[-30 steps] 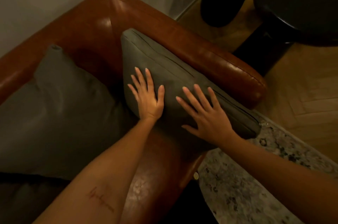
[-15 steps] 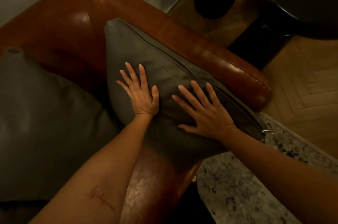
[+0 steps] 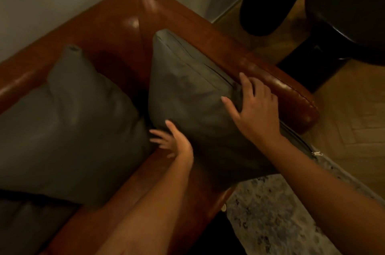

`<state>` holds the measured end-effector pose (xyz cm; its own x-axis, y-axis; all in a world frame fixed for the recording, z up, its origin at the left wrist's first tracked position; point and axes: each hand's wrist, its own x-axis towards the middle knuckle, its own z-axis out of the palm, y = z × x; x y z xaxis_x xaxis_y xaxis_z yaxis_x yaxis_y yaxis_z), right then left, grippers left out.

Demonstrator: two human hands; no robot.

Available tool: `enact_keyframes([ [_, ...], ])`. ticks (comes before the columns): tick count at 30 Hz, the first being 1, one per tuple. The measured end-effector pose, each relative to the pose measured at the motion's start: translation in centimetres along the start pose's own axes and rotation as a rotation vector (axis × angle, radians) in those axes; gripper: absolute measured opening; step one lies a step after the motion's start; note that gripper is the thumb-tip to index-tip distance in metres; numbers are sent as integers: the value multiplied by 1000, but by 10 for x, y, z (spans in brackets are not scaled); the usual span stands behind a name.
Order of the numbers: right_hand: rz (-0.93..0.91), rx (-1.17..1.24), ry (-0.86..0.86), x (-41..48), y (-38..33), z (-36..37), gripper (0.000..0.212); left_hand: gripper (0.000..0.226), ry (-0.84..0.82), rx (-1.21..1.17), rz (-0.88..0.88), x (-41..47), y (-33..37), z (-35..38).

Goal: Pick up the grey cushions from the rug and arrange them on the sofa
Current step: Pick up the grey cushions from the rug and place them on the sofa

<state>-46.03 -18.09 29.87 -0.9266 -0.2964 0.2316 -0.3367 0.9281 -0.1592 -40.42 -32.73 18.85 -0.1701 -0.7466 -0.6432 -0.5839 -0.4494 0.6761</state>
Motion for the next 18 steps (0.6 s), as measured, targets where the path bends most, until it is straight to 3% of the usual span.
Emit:
enact_keyframes([
  [3, 61, -5, -167, -1, -1, 1, 67, 83, -259, -260, -128, -2, -27, -3],
  [5, -5, 56, -131, -6, -4, 5, 60, 87, -361, -328, -120, -5, -32, 0],
  [13, -212, 126, 266, -5, -24, -5, 46, 88, -419, -508, -27, -22, -19, 0],
  [16, -252, 98, 226, 2, -25, 12, 46, 86, -412, -442, -47, -12, -18, 3],
  [18, -255, -6, 111, 3, -31, 33, 50, 109, -433, -368, -92, 10, -23, 7],
])
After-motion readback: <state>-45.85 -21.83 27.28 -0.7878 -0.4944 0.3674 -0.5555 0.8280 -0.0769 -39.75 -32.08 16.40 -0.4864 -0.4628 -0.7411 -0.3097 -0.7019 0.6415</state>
